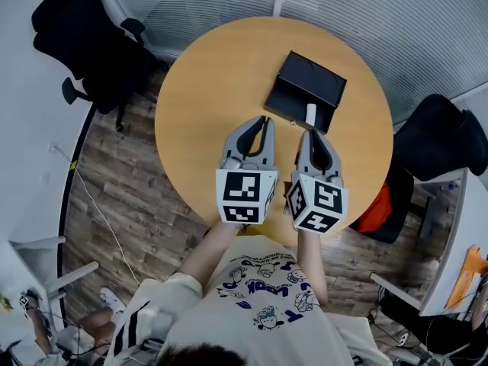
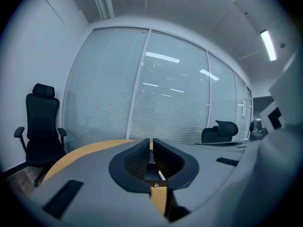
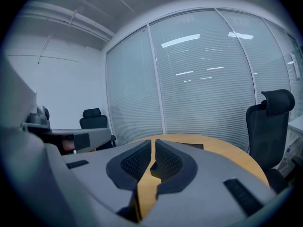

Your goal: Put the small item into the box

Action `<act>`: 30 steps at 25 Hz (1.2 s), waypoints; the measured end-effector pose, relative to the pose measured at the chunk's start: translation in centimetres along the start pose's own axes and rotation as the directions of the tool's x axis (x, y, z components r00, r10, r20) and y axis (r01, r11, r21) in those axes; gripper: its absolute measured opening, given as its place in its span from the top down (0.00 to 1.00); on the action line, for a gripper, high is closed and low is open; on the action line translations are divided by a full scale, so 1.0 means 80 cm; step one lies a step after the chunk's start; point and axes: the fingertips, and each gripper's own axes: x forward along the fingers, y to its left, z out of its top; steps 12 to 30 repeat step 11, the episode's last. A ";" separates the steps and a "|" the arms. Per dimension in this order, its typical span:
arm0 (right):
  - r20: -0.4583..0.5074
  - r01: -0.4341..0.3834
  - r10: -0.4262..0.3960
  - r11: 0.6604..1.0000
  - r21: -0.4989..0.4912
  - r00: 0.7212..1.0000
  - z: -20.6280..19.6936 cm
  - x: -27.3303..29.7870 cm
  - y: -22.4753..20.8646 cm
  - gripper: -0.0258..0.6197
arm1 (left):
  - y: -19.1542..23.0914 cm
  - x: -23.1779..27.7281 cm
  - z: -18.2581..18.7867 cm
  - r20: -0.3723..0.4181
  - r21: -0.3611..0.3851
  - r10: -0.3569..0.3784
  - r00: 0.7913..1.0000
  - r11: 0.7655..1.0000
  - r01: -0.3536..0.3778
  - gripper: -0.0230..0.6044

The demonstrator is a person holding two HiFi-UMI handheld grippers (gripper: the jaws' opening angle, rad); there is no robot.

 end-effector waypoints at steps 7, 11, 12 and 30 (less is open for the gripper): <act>-0.002 -0.006 0.006 1.000 0.000 1.000 0.001 0.002 -0.005 0.89 | -0.003 0.003 0.000 0.002 -0.002 0.008 1.000 1.000 -0.008 0.91; 0.001 -0.007 0.007 1.000 0.001 1.000 0.004 0.003 -0.012 0.89 | -0.008 0.008 0.001 0.003 -0.002 0.010 1.000 1.000 -0.010 0.91; 0.001 -0.007 0.007 1.000 0.001 1.000 0.004 0.003 -0.012 0.89 | -0.008 0.008 0.001 0.003 -0.002 0.010 1.000 1.000 -0.010 0.91; 0.001 -0.007 0.007 1.000 0.001 1.000 0.004 0.003 -0.012 0.89 | -0.008 0.008 0.001 0.003 -0.002 0.010 1.000 1.000 -0.010 0.91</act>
